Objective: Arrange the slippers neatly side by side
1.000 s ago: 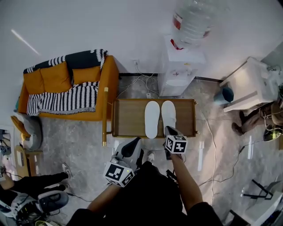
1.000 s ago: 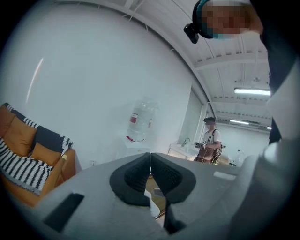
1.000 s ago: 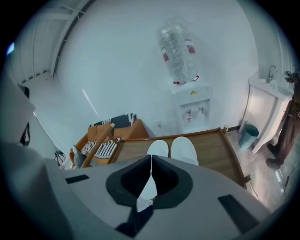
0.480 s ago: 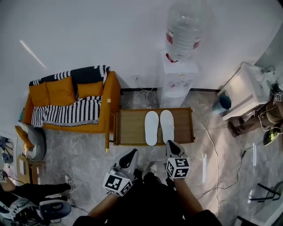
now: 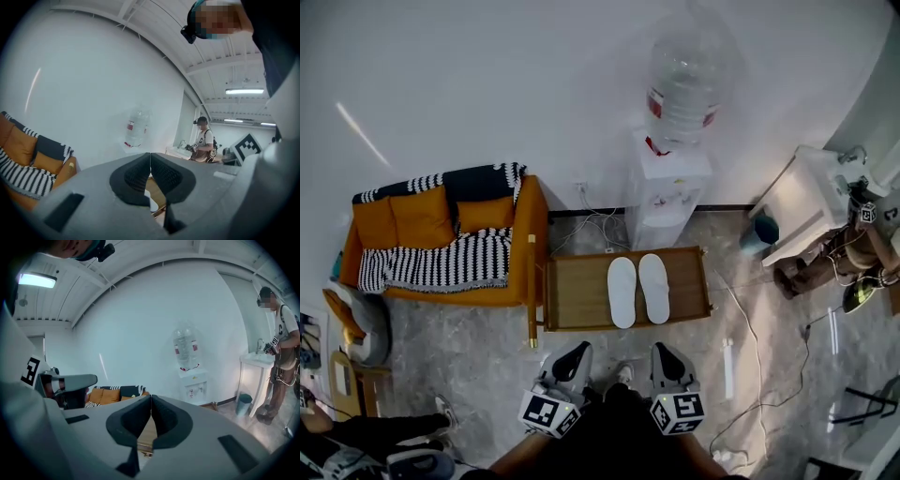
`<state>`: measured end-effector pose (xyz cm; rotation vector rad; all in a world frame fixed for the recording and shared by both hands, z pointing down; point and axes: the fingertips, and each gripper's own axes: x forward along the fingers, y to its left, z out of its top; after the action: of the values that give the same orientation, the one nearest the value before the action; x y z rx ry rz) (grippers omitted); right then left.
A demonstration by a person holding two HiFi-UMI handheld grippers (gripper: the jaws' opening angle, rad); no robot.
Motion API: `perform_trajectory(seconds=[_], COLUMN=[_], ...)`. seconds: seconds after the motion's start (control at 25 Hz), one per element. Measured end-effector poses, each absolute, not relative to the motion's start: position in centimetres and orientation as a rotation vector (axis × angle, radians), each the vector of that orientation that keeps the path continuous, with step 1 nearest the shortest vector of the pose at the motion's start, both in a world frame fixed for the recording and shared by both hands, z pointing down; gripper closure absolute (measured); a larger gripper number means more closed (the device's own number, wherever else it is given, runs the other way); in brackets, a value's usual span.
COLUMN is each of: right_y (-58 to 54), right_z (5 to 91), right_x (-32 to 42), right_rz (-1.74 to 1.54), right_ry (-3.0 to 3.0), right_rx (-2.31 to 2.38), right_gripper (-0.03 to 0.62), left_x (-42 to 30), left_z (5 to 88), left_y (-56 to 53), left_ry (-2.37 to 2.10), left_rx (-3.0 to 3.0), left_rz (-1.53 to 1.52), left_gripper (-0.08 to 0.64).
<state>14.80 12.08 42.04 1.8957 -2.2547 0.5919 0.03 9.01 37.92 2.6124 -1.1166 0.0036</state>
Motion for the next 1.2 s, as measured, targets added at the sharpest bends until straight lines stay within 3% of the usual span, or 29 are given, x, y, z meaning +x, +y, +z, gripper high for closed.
perform_trajectory(seconds=[1.2], right_y=[12.3], right_z=[41.7], right_x=[11.2], right_rz=[0.596], right_ry=[-2.266], right_rx=[1.914], right_gripper=[0.58], left_x=[-1.2], left_z=[38.4], left_y=[9.1], left_ry=[-0.996], left_rx=[2.646], left_rz=[-0.016], left_gripper=[0.543])
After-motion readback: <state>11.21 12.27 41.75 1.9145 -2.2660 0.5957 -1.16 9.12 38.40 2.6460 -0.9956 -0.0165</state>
